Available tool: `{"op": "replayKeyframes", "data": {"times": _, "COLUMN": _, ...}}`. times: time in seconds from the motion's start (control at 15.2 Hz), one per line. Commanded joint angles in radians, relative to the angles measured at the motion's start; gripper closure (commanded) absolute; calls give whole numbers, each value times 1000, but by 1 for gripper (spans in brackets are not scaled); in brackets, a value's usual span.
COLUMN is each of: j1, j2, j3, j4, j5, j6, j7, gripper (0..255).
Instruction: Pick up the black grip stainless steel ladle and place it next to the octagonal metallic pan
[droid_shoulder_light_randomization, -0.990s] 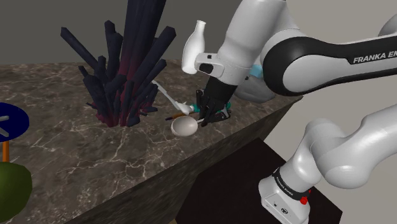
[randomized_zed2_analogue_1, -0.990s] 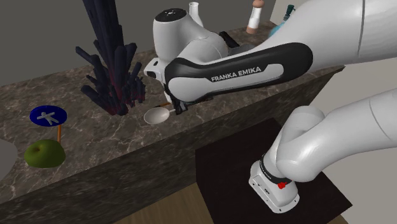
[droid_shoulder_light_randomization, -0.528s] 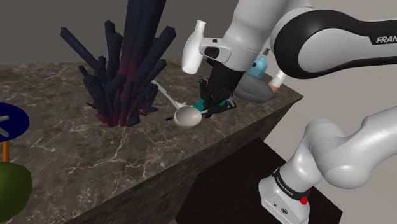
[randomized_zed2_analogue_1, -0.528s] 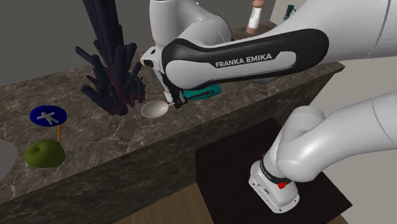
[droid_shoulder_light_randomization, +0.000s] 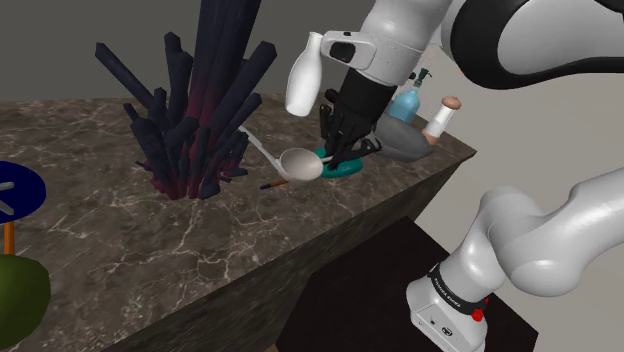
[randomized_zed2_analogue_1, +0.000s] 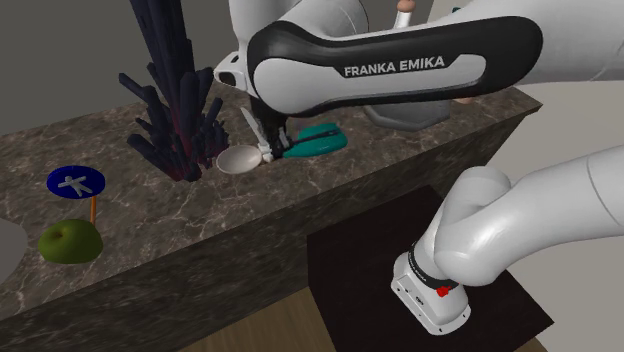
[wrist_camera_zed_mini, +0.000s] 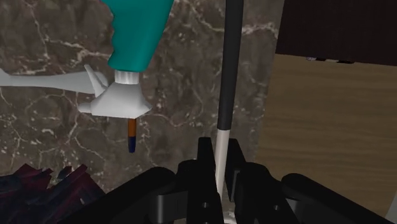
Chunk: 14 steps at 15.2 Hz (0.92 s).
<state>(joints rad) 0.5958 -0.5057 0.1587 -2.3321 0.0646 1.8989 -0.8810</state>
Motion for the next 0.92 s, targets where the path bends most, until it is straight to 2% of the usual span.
{"op": "replayKeyframes", "data": {"times": 0.0, "j1": -6, "j2": -28, "j3": -18, "j4": -15, "j5": -4, "j6": -14, "j7": -22, "gripper": 255}}
{"op": "replayKeyframes", "data": {"times": 0.4, "j1": -48, "j2": -176, "j3": -127, "j4": -125, "j5": -48, "j6": -54, "j7": -150, "gripper": 255}}
{"op": "replayKeyframes", "data": {"times": 0.86, "j1": -120, "j2": -308, "j3": -266, "j4": -202, "j5": -137, "j6": -108, "j7": -306, "gripper": 255}}
